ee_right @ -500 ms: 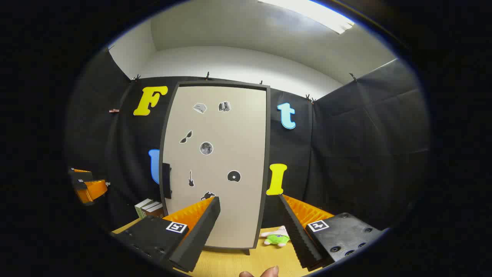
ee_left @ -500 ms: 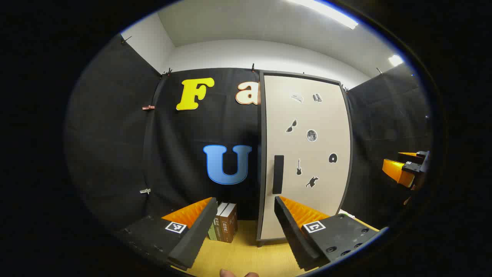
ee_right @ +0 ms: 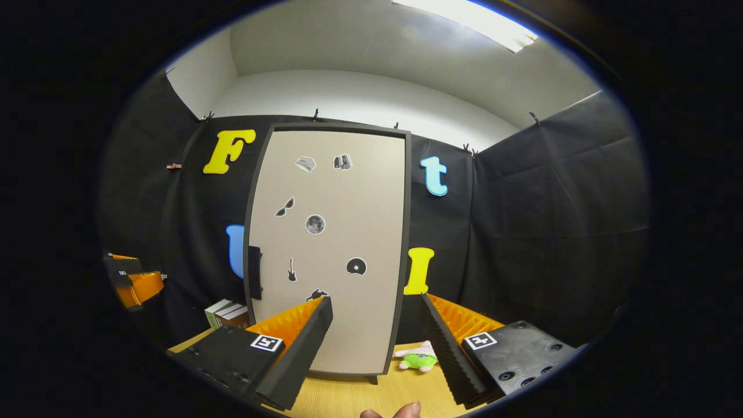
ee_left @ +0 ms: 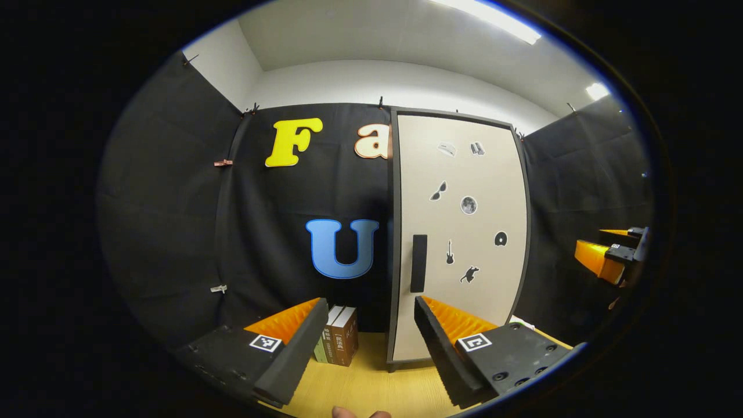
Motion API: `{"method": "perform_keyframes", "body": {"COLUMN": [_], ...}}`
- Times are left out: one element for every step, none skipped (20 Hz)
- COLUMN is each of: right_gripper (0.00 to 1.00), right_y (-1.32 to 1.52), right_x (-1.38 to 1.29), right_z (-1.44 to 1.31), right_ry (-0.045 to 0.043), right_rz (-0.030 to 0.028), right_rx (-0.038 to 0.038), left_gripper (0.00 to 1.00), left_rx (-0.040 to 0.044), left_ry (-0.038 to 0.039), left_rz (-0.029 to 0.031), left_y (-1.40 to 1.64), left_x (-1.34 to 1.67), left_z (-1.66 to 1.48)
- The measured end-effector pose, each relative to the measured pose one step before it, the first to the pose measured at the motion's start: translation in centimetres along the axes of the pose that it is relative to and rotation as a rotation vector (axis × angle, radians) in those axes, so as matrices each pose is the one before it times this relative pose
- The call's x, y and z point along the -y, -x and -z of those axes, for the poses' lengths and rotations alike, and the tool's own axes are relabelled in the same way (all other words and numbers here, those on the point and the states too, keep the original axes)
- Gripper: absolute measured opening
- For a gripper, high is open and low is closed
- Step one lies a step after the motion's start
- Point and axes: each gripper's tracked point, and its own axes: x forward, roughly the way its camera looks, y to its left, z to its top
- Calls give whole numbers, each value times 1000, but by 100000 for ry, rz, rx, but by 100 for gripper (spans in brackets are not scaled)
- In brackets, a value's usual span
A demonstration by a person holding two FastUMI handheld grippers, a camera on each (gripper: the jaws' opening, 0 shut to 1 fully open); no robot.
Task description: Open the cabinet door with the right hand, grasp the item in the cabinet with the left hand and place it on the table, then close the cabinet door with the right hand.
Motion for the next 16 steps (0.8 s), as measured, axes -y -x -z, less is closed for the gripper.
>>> {"method": "perform_keyframes", "body": {"right_gripper": [97,97,97,97,97,97,97,97,97,97,97,97,97,97,97,97], "right_y": [-22,88,166,3,30,0,77,-120,9,14,26,-2,-52,-80,-137,-181], "right_x": [-3,0,56,-195,15,-92,-78,-74,-221,-233,-194,-274,-305,-585,-623,-669], "right_z": [-70,-35,30,-66,-39,2,37,88,19,-59,97,2,62,123,194,105], "right_ry": [156,164,40,106,81,30,-103,-204,-113,95,156,15,-191,-368,-566,-1049], "right_rz": [50,141,-118,-28,99,-47,-46,-50,-452,-373,-164,-171,-847,-1151,-1087,-1008], "right_rx": [149,-85,75,-23,52,19,-177,-243,20,-61,41,68,-135,-269,-536,-365], "left_gripper": [94,94,94,94,94,94,94,94,94,94,94,94,94,94,94,94], "left_rx": [201,36,133,89,-173,-78,-82,56,177,285,180,50,77,171,-6,-55], "left_ry": [-188,89,269,282,113,-118,-183,-230,-277,-280,-330,-235,-140,162,191,99], "left_rz": [-11,136,86,97,98,-24,-92,63,-119,-35,-119,-215,-298,-83,30,-384], "left_y": [25,80,189,150,96,139,-44,-20,18,-37,39,20,-7,-11,54,42], "left_x": [-24,33,33,-18,-71,-77,-113,-39,-77,-181,-142,-226,-247,-263,-264,-390], "left_z": [-10,-49,92,-69,83,-27,124,-96,-2,-93,40,-8,123,-35,164,21]}}
